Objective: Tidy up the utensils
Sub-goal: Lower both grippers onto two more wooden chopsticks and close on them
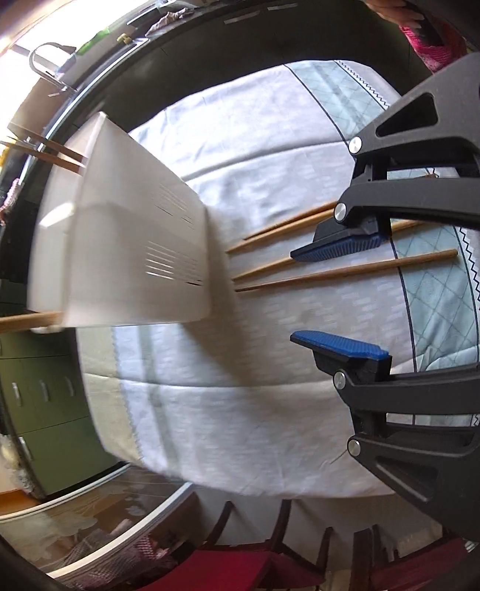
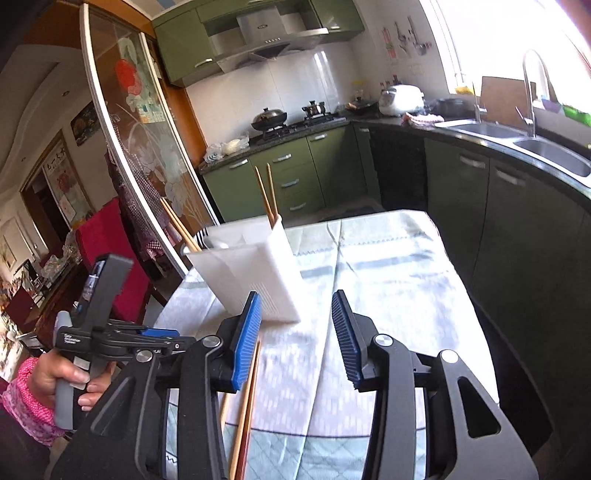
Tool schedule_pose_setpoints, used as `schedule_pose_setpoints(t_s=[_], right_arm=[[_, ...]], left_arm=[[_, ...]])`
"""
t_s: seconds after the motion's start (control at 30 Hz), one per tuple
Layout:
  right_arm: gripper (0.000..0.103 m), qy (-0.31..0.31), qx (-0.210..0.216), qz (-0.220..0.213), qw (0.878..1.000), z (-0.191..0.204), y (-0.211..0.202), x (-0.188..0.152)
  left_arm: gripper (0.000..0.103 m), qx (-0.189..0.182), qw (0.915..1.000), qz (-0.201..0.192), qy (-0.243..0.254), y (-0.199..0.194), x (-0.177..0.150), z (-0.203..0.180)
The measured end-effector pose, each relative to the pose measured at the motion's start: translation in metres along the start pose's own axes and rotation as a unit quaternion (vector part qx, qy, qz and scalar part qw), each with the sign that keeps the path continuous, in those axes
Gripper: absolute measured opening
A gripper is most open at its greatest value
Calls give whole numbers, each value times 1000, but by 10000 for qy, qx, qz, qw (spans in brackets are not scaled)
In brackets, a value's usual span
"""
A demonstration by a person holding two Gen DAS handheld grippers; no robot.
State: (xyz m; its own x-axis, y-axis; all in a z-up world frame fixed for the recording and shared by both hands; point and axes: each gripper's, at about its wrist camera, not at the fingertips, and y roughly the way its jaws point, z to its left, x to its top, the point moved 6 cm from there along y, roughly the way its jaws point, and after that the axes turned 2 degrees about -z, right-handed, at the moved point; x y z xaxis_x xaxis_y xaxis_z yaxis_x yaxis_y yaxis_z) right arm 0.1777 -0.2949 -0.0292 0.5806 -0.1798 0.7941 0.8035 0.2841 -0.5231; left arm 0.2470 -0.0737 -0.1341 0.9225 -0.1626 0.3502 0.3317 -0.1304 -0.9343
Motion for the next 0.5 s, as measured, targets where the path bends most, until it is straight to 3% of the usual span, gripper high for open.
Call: schedule_pose_setpoints(t_s=[0.13, 0.37, 0.5], right_arm=[[40, 232, -20, 248, 9994, -20, 3, -27], [40, 423, 35, 419, 9982, -35, 10, -39], [40, 461, 37, 509, 9976, -35, 16, -42]], left_arm=[[34, 20, 9995, 321, -36, 29, -1, -4], [30, 99, 9982, 571, -139, 55, 0, -4], [23, 111, 9975, 689, -103, 65, -2, -7]])
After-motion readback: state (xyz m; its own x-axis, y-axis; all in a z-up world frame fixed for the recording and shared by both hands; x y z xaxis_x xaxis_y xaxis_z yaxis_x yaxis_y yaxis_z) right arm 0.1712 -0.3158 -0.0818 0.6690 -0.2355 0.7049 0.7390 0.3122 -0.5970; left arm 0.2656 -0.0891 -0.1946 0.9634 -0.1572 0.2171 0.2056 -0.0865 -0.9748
